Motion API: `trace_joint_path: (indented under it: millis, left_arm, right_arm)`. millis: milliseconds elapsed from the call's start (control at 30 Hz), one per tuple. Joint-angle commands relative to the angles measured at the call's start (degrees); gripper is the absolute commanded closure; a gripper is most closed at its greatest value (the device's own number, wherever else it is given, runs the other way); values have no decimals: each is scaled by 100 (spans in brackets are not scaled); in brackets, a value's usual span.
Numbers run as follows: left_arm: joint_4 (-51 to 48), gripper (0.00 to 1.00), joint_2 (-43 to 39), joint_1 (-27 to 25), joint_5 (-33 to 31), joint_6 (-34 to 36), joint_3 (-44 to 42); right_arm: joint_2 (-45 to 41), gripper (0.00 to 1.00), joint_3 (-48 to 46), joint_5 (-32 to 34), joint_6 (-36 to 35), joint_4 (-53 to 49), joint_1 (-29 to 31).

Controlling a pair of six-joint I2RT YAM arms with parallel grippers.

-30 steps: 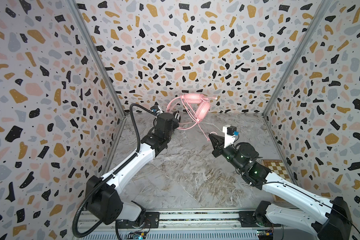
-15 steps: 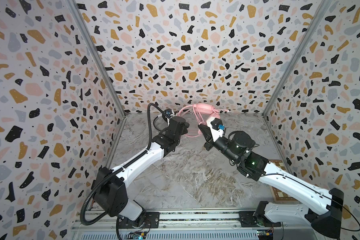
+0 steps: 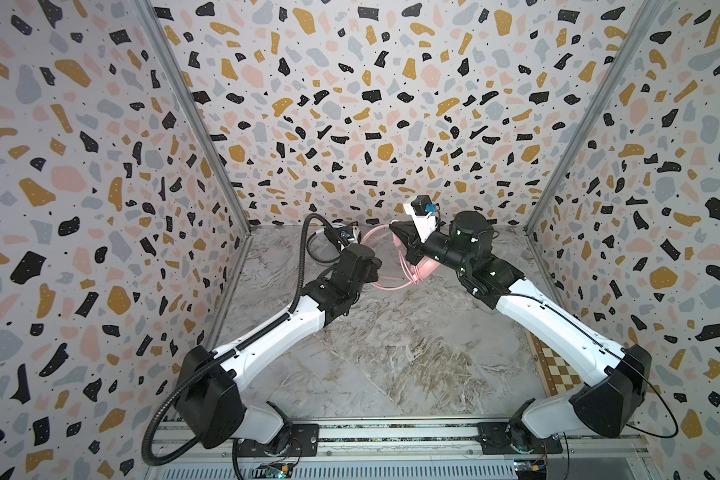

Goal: Wrap the headphones

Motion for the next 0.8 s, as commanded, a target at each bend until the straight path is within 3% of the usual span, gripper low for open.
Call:
trace_joint_path:
  millis: [0,200,433,767]
  left_arm:
    - [260,100,-253,-203,82,192,-159]
    - [363,100,-411,-352,181,104,-460]
    - [373,100,-157,-464,237,31,-511]
    - [589,100,77,-521,326,-146,-678]
  right_arm:
    - [-117,100,144,-294,519,421,-198]
    - [-258,100,-252,-281,950,985,-283]
    - [-463,100,-1114,-403,1661,2346,-453]
    - [-1088,100,-2186,616,1889,3567,-460]
